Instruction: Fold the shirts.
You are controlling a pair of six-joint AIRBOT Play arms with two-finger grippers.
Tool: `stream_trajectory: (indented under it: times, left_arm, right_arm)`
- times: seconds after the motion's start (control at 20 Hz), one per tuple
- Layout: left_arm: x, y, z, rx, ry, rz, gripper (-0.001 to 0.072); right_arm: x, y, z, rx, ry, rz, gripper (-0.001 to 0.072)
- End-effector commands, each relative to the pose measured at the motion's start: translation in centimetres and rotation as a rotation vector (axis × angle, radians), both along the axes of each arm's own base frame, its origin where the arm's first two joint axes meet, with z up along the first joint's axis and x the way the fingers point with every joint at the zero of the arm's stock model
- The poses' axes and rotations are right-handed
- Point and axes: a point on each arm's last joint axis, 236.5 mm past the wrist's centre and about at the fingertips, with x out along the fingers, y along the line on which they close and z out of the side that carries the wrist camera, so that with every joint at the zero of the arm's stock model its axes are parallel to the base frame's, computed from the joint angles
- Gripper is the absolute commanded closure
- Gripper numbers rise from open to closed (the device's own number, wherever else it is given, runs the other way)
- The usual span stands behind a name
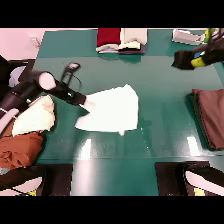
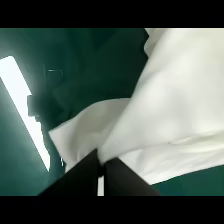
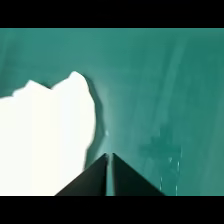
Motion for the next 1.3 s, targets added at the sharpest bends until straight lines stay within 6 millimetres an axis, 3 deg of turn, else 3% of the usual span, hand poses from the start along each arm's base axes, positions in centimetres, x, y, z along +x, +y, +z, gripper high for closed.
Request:
stream_trajectory:
  times: [0.0,0.2,0.35,0.5,0.65,0.8,0.85,0.9,1.0,1.05,1.15,1.25]
  left_arm:
    - [1.3,3.4,1.5,0.033,-0.03,0.054,0.0683]
    - [1.3,3.2,1.5,0.021,-0.025,0.055,0.0683]
    - [1.2,3.2,1.5,0.022,-0.023,0.054,0.0683]
    - [1.2,3.2,1.5,0.022,-0.023,0.054,0.0683]
    - [1.2,3.2,1.5,0.022,-0.024,0.054,0.0683]
    - [1.2,3.2,1.5,0.022,-0.024,0.054,0.0683]
    - [1.2,3.2,1.5,0.022,-0.024,0.054,0.0683]
    - [1.2,3.2,1.5,0.022,-0.024,0.053,0.0683]
    - [1.3,3.2,1.9,0.025,-0.034,0.046,0.0684]
    - [1.6,3.2,2.8,0.025,-0.052,0.043,0.0684]
    - [2.6,3.0,7.5,-0.003,-0.159,0.041,0.0684]
    - [3.2,2.7,15.3,-0.058,-0.339,0.042,0.0684]
  right_arm:
    - [-0.4,1.2,-6.8,0.055,0.115,-0.011,0.0305]
    - [-0.8,6.1,-13.9,0.149,0.297,0.045,0.03]
    - [-0.1,10.6,-17.0,0.179,0.313,0.093,0.0301]
    - [-0.6,13.5,-20.6,0.157,0.357,0.136,0.03]
    - [-1.2,15.6,-23.0,0.154,0.387,0.17,0.03]
    - [-0.9,17.2,-23.9,0.197,0.388,0.165,0.0314]
    - [-0.7,17.5,-23.9,0.19,0.368,0.178,0.0448]
    - [-0.2,17.5,-23.5,0.188,0.331,0.189,0.0661]
    - [1.2,17.4,-21.1,0.199,0.241,0.185,0.069]
    - [1.9,17.2,-18.9,0.213,0.181,0.181,0.0691]
    - [3.2,15.7,-12.4,0.243,0.029,0.175,0.0691]
    - [3.5,12.9,-3.7,0.209,-0.139,0.19,0.0691]
